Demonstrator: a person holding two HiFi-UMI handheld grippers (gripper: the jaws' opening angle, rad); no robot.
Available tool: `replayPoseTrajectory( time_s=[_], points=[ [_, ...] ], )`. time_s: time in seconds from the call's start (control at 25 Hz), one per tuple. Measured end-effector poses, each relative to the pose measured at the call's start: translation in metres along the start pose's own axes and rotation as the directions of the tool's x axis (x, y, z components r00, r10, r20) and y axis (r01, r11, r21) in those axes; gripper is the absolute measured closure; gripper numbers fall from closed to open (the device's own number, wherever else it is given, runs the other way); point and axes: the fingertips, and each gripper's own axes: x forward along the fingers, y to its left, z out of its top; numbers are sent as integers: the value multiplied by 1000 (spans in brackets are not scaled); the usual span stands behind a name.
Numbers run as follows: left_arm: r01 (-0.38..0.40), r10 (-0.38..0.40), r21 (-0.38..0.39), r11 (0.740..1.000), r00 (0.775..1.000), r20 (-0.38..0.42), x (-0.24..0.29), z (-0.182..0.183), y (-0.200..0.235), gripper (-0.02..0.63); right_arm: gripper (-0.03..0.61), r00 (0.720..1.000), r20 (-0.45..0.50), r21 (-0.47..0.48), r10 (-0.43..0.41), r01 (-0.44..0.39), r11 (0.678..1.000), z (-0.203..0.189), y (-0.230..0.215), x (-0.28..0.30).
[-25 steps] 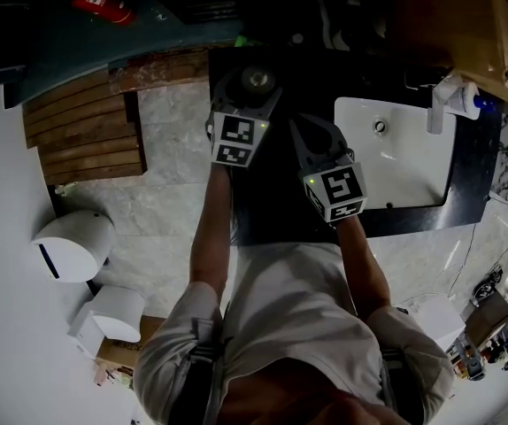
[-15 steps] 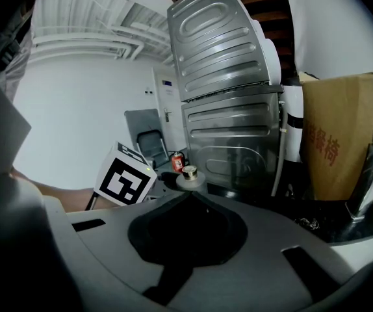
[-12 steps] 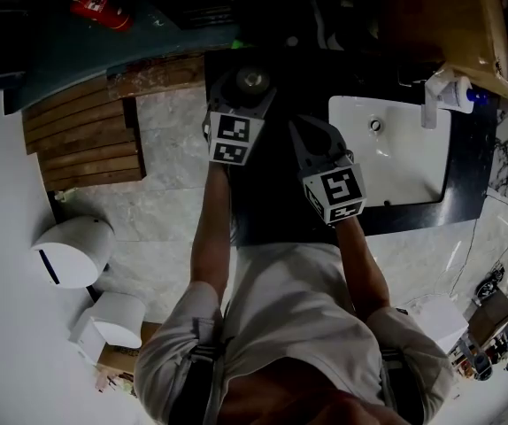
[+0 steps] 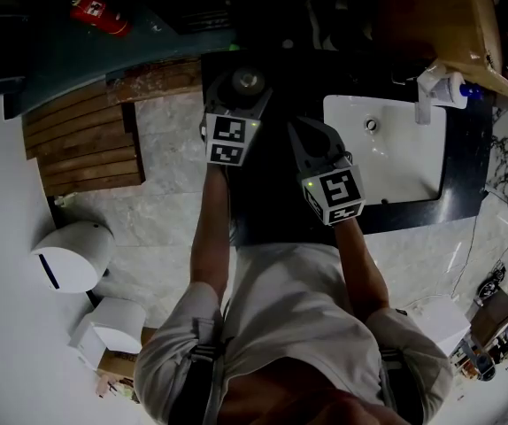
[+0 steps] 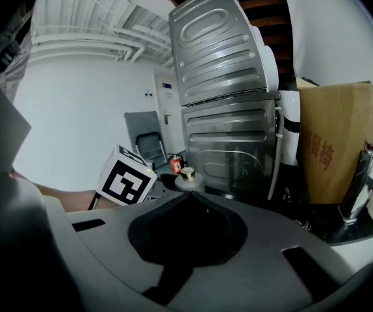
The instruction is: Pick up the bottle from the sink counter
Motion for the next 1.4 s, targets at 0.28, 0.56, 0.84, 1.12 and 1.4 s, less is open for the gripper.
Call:
replayPoseTrajectory(
  time_s=[0.28, 0.56, 0.84, 1.12, 1.4],
  points=[
    [1, -1, 11, 1000, 1000, 20, -15, 15, -9, 290, 581, 1000, 24, -14, -7, 8, 1000, 9, -2, -11],
    [-8, 8, 8, 1000, 999, 50, -43, 35, -27, 290, 581, 998, 63, -38, 5, -3, 999, 21, -2, -30],
    [-8, 7, 15, 1000, 996, 91, -71, 59, -50, 290, 581, 995, 103, -60, 7, -1, 998, 31, -2, -53],
    [-1, -4, 40, 999, 992, 122, -96, 83, -74, 290, 581, 990, 139, -89, 8, 5, 996, 41, -5, -79],
    [0, -11, 67, 998, 986, 163, -117, 107, -93, 290, 581, 982, 187, -101, -12, 31, 994, 57, -14, -104]
  ],
)
